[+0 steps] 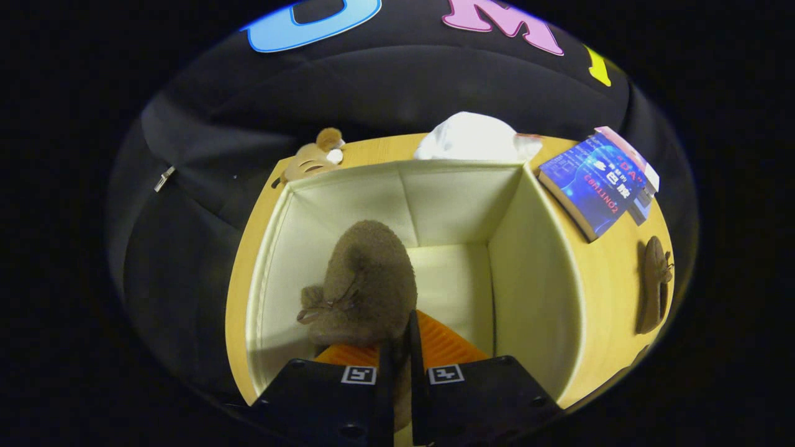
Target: Open the storage box then place both shoes into the box .Put the left shoe in first, then the right shoe, with the right side of both shoes facing outward in a uniform manner.
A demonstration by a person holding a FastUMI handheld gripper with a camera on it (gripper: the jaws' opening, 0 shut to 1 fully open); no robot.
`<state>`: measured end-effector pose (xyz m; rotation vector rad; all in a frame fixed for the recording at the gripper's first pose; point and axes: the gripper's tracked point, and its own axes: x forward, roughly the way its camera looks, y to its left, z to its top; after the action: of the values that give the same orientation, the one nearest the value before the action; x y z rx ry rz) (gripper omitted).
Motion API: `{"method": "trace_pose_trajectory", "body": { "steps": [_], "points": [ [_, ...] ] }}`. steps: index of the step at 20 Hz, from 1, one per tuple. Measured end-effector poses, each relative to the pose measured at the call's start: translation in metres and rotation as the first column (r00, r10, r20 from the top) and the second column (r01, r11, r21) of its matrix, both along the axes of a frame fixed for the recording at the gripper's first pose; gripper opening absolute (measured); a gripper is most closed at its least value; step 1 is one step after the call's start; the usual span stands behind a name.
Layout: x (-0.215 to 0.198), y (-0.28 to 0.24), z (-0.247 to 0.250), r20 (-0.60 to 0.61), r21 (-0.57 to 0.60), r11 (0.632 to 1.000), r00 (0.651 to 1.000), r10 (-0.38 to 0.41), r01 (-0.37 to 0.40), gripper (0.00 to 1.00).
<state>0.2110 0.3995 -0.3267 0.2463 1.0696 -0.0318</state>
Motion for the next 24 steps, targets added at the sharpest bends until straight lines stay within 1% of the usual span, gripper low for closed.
{"method": "trace_pose_trajectory", "body": {
  "steps": [1, 2, 3, 4, 5, 8, 9, 11, 13, 17, 18, 20, 22, 24],
  "points": [
    [-0.003, 0.001, -0.003, -0.021, -0.007, 1.000, 1.000, -0.003, 0.003, 0.19],
    [-0.010, 0.002, -0.008, -0.063, 0.002, 1.000, 0.998, 0.008, -0.008, 0.26],
    [-0.012, 0.003, -0.006, -0.071, 0.015, 1.000, 0.997, 0.016, -0.015, 0.28],
    [-0.009, 0.002, -0.006, -0.055, 0.009, 1.000, 0.998, 0.018, -0.018, 0.37],
    [-0.009, -0.002, 0.000, -0.041, 0.006, 1.000, 0.999, 0.029, -0.029, 0.49],
    [-0.008, 0.010, 0.028, 0.028, 0.113, 0.990, 0.997, 0.078, -0.081, 0.88],
    [-0.009, 0.006, 0.043, 0.062, 0.117, 0.989, 0.995, 0.084, -0.091, 1.00],
    [-0.011, -0.009, 0.075, 0.136, 0.133, 0.985, 0.986, 0.092, -0.111, 0.99],
    [-0.016, -0.039, 0.104, 0.212, 0.113, 0.987, 0.973, 0.089, -0.115, 0.99],
    [-0.024, -0.142, 0.147, 0.353, -0.008, 0.995, 0.931, 0.095, -0.099, 0.99],
    [-0.030, -0.170, 0.152, 0.372, -0.046, 0.995, 0.923, 0.101, -0.090, 0.99],
    [-0.043, -0.226, 0.154, 0.382, -0.105, 0.992, 0.918, 0.104, -0.069, 0.99],
    [-0.054, -0.271, 0.154, 0.376, -0.119, 0.992, 0.923, 0.083, -0.041, 0.99],
    [-0.066, -0.317, 0.143, 0.363, -0.122, 0.992, 0.930, 0.058, -0.015, 0.99]
  ]
}}
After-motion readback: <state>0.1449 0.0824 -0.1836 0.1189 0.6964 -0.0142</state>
